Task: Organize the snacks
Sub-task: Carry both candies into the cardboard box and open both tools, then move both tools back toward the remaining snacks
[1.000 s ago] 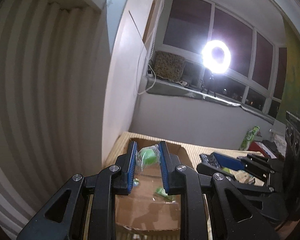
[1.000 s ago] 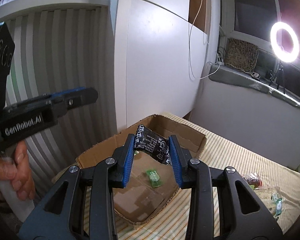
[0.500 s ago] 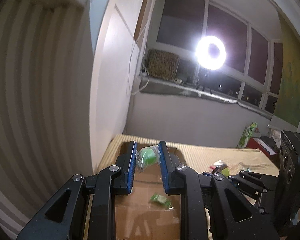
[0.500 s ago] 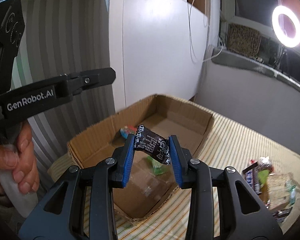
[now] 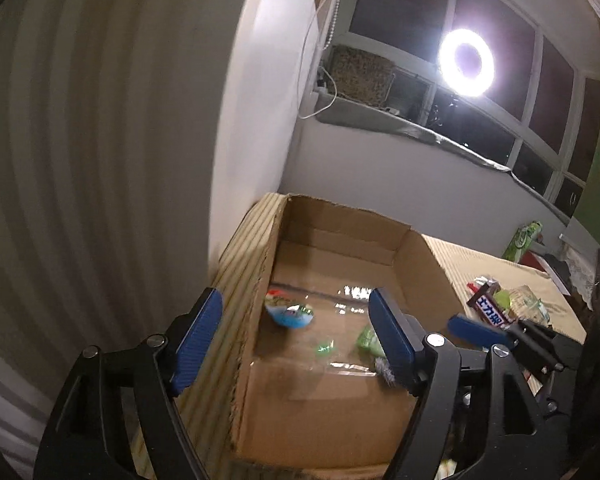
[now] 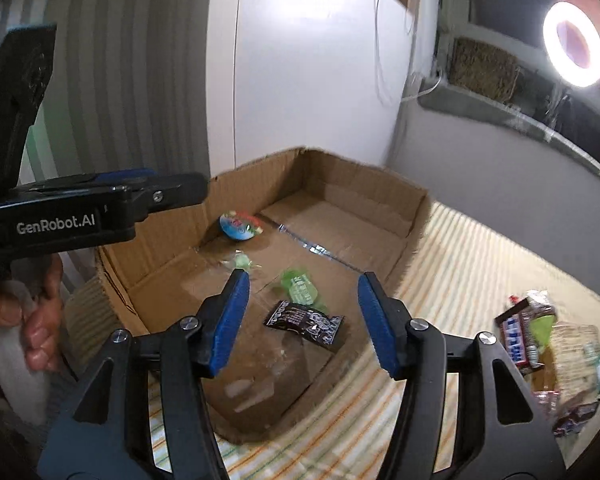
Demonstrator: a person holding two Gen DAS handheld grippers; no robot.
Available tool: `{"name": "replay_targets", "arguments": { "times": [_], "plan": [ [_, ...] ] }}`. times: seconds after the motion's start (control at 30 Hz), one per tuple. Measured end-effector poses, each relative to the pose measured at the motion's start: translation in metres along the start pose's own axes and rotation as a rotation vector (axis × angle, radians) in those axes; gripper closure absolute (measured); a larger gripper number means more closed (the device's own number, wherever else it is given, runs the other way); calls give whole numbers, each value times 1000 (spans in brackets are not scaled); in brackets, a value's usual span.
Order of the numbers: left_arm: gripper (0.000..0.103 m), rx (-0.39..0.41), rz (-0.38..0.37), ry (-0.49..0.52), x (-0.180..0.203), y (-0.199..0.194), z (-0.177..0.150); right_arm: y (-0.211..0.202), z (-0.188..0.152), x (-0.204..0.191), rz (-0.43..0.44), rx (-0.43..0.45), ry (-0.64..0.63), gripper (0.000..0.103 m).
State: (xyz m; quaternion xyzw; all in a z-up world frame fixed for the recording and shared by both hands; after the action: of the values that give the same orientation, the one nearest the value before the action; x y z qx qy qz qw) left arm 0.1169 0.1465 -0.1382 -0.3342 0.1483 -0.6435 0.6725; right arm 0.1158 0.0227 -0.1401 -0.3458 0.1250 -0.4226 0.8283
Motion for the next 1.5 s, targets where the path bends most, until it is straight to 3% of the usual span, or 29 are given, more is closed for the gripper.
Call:
{"name": "replay_targets", "arguments": {
  "times": [0.1, 0.27, 0.5, 0.67, 0.73, 0.87, 1.1, 1.33, 1.5],
  "plan": [
    [26, 12, 29, -9, -8, -11, -4, -11, -7, 10, 4, 18, 64, 30],
    [24, 37, 47, -40, -12, -30, -11, -13, -25, 13, 53, -45, 136, 29],
    [24, 59, 94, 15, -4, -42, -17, -23, -30, -2, 115, -43, 156, 29],
    [24, 68, 92, 26, 1, -52, -17, -31, -28, -8, 105, -18, 149, 29],
    [24, 75, 96, 30, 2, -57, -15, -41, -27, -6, 85, 10, 144, 23],
    [24, 82, 101, 45, 11, -64, -14, -60, -30, 9, 34, 62, 155, 21],
    [24, 47, 55, 142, 70, -58, -21, -92, -73, 76, -39, 85, 289, 20],
    [24, -27, -58, 289, 166, -34, -45, -131, -145, 158, -187, 65, 471, 15],
    [24, -77, -141, 397, 224, -21, -68, -156, -178, 188, -250, 56, 559, 15]
  ]
}}
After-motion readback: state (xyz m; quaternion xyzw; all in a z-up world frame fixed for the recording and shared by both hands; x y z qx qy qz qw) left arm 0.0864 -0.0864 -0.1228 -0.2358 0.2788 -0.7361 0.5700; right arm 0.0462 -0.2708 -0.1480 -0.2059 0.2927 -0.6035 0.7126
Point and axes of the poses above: each gripper's, at about its wrist camera, not at the fingertips, and y roughly the way its jaws point, x to its right, z to its top, the point moved 6 cm from there along y, roughly the way its jaws point, and after that the axes turned 10 degrees about -x, right-handed, at the moved point
